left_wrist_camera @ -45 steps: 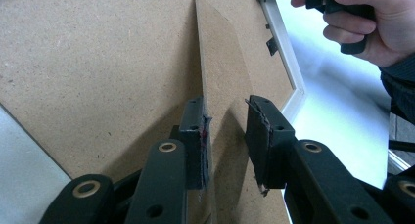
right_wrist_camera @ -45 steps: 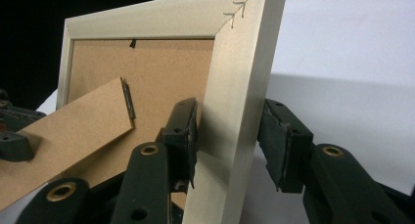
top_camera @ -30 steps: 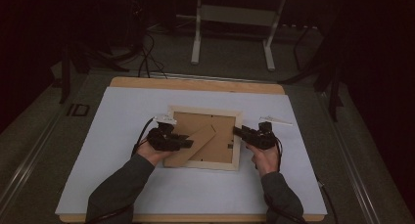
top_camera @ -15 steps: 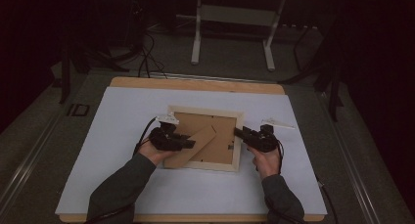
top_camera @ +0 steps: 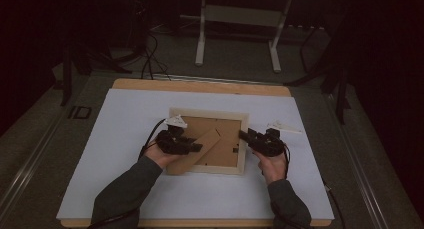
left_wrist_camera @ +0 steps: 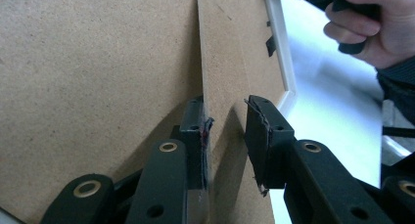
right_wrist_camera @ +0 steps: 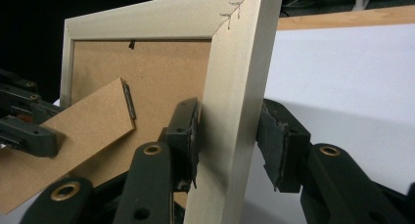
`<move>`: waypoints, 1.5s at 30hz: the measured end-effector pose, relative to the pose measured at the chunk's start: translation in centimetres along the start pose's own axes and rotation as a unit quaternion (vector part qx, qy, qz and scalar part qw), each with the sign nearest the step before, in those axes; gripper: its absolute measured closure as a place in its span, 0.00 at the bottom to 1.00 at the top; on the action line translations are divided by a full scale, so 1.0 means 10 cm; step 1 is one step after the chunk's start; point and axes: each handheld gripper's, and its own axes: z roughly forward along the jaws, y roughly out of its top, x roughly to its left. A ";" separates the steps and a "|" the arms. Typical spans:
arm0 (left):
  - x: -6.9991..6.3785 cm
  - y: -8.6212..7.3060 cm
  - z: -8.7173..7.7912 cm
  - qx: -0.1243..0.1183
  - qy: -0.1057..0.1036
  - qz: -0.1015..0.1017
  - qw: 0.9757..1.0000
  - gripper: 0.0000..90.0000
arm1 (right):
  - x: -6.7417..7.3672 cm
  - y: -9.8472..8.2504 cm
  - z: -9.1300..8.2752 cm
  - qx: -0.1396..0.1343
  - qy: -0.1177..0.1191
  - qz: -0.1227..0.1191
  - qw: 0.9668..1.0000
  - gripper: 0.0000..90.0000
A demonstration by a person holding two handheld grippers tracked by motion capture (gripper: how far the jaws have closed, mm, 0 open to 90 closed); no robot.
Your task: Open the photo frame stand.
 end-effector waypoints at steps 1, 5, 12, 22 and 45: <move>-0.01 0.00 0.00 0.001 0.004 0.005 1.000 0.79 | 0.00 0.00 0.00 -0.002 0.000 -0.002 1.000 0.67; -0.02 0.00 -0.01 -0.001 0.004 0.010 1.000 0.81 | 0.03 0.01 -0.03 -0.010 0.001 -0.014 1.000 0.68; -0.04 0.03 0.00 -0.001 0.013 0.020 1.000 0.83 | 0.05 0.07 -0.06 -0.016 -0.005 -0.026 1.000 0.68; -0.02 0.06 -0.01 -0.007 0.022 0.025 0.999 0.84 | 0.07 0.12 -0.08 -0.025 -0.006 -0.035 0.999 0.69; 0.08 0.13 -0.02 -0.004 0.057 0.030 0.998 0.84 | 0.11 0.23 0.01 -0.028 -0.004 -0.054 0.998 0.69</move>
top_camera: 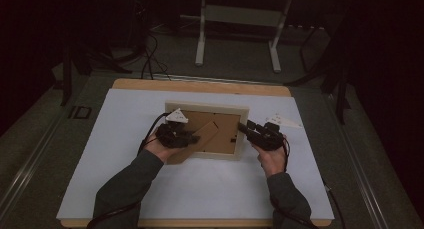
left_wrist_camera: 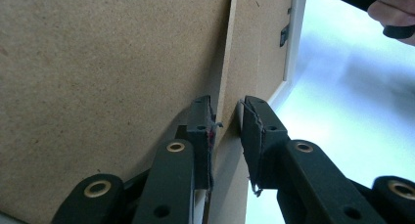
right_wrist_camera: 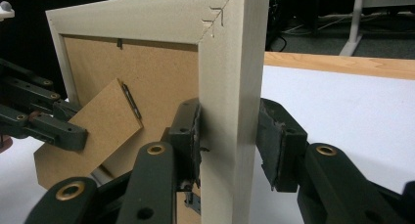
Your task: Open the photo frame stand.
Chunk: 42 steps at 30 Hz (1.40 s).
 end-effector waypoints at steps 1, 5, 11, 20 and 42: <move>0.00 0.01 0.00 0.002 0.002 0.002 1.000 0.84 | 0.00 0.00 0.00 0.000 -0.001 0.000 1.000 0.69; 0.00 0.04 0.04 0.003 0.007 0.006 1.000 0.84 | 0.00 0.02 -0.01 -0.003 -0.003 -0.006 1.000 0.69; 0.02 0.07 0.06 0.000 0.008 0.006 1.000 0.84 | -0.02 0.03 -0.02 -0.003 -0.006 -0.008 1.000 0.69; 0.03 0.11 0.11 -0.001 0.015 0.007 1.000 0.84 | -0.06 0.05 -0.02 -0.004 -0.010 -0.012 1.000 0.69; 0.08 0.19 0.20 -0.005 0.038 0.011 0.999 0.83 | -0.13 0.10 0.06 -0.012 -0.025 -0.034 0.999 0.69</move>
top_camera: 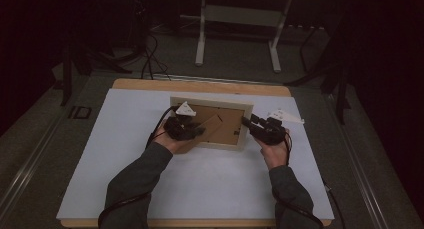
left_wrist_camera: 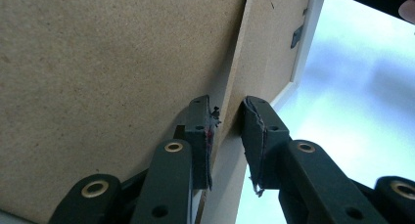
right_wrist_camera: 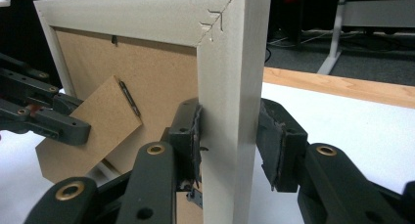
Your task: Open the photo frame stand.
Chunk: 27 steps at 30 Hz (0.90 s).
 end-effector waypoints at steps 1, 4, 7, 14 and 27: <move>0.00 0.00 0.00 -0.001 0.001 0.000 1.000 0.83 | 0.00 0.00 0.00 0.000 0.000 0.000 1.000 0.69; 0.01 0.01 0.00 -0.001 0.006 0.003 1.000 0.83 | 0.00 0.03 0.02 0.001 -0.002 -0.008 1.000 0.69; 0.02 0.02 0.00 -0.002 0.008 0.004 1.000 0.83 | 0.01 0.05 0.03 -0.001 -0.003 -0.011 1.000 0.69; 0.02 0.03 0.02 -0.001 0.015 0.010 1.000 0.82 | 0.00 0.04 0.05 -0.006 -0.004 -0.015 1.000 0.69; 0.02 0.07 0.04 -0.005 0.035 0.012 0.999 0.82 | 0.00 0.07 0.08 -0.009 -0.011 -0.026 1.000 0.68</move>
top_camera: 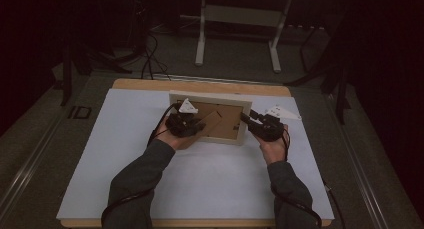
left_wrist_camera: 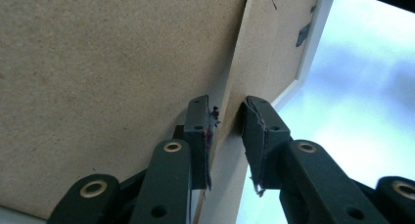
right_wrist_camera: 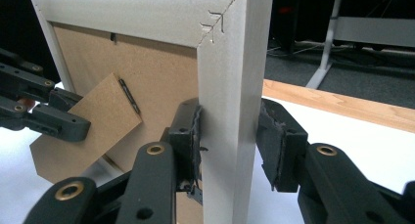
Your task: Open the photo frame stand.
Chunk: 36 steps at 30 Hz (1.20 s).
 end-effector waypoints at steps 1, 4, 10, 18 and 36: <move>0.00 -0.01 0.00 -0.002 -0.001 -0.002 1.000 0.82 | 0.00 0.00 0.00 0.001 0.000 0.000 1.000 0.68; -0.03 -0.03 0.00 -0.010 -0.003 -0.009 1.000 0.83 | 0.00 -0.01 0.00 0.001 0.001 0.000 1.000 0.68; -0.04 -0.05 -0.01 -0.013 -0.008 -0.015 1.000 0.84 | -0.01 -0.01 -0.01 0.010 0.004 -0.003 1.000 0.67; -0.07 -0.06 -0.03 -0.014 -0.011 -0.014 1.000 0.85 | -0.01 0.01 0.00 0.016 0.002 -0.013 1.000 0.66; -0.14 -0.10 0.00 -0.005 -0.014 -0.007 1.000 0.91 | 0.02 0.06 -0.05 0.002 -0.009 -0.028 1.000 0.69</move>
